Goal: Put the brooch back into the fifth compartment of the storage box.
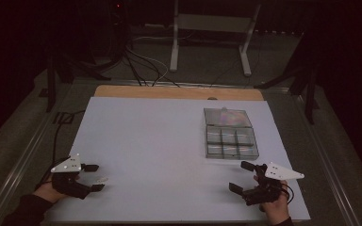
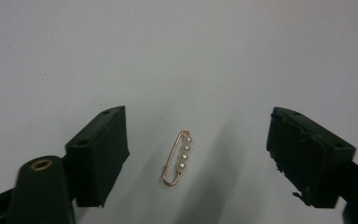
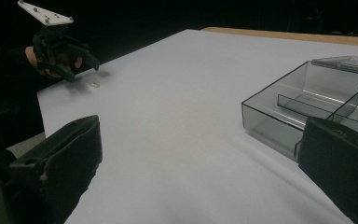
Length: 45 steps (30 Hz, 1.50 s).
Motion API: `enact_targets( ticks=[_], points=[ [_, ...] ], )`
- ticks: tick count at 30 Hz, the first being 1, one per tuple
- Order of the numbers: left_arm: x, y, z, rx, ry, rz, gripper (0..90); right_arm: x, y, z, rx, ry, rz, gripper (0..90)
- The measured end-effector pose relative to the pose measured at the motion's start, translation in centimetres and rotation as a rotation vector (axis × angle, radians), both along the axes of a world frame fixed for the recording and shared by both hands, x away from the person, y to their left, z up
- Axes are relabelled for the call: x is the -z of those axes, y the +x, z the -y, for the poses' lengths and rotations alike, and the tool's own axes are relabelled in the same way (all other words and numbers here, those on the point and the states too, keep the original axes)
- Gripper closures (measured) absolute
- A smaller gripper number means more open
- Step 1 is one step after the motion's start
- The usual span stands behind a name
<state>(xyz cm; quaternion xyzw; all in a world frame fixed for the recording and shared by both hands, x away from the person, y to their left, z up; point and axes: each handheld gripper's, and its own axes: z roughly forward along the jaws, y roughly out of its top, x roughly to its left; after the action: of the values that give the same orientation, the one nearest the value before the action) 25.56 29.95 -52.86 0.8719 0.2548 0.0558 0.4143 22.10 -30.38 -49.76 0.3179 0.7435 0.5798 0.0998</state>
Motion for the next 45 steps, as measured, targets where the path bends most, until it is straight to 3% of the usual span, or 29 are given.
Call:
enact_targets(
  ticks=[9,10,13,16,19,25,31,39,45],
  points=[
    [0.5,0.1,0.2,-0.011,0.055,0.021,46.4,0.0,0.0,0.1,0.000,0.003,-0.001,0.0],
    [0.6,0.1,0.3,-0.003,0.075,0.032,48.9,0.0,0.0,0.0,0.000,0.001,0.001,0.0],
    [0.7,0.0,0.3,0.018,0.079,0.045,56.7,0.0,0.0,0.0,0.002,0.003,0.001,0.0],
    [0.8,-0.1,0.4,0.042,0.085,0.042,63.7,0.0,0.0,0.0,0.002,-0.005,0.004,0.0],
    [1.0,0.0,0.7,0.053,0.117,0.047,69.2,0.0,0.0,0.0,0.003,-0.003,0.003,0.0],
    [1.1,0.1,0.9,0.056,0.120,0.047,74.0,0.0,-0.1,0.0,0.004,-0.001,0.003,0.0],
    [1.1,0.4,1.0,0.042,0.127,0.040,86.2,0.0,-0.1,0.0,0.003,-0.003,0.004,0.0],
    [0.8,0.9,0.8,0.017,0.104,0.011,87.5,-0.1,-0.1,0.1,0.006,0.004,0.002,0.0],
    [0.1,1.2,1.1,0.029,0.090,0.003,87.6,-0.1,-0.1,0.1,0.006,0.005,-0.002,0.0]
  ],
)
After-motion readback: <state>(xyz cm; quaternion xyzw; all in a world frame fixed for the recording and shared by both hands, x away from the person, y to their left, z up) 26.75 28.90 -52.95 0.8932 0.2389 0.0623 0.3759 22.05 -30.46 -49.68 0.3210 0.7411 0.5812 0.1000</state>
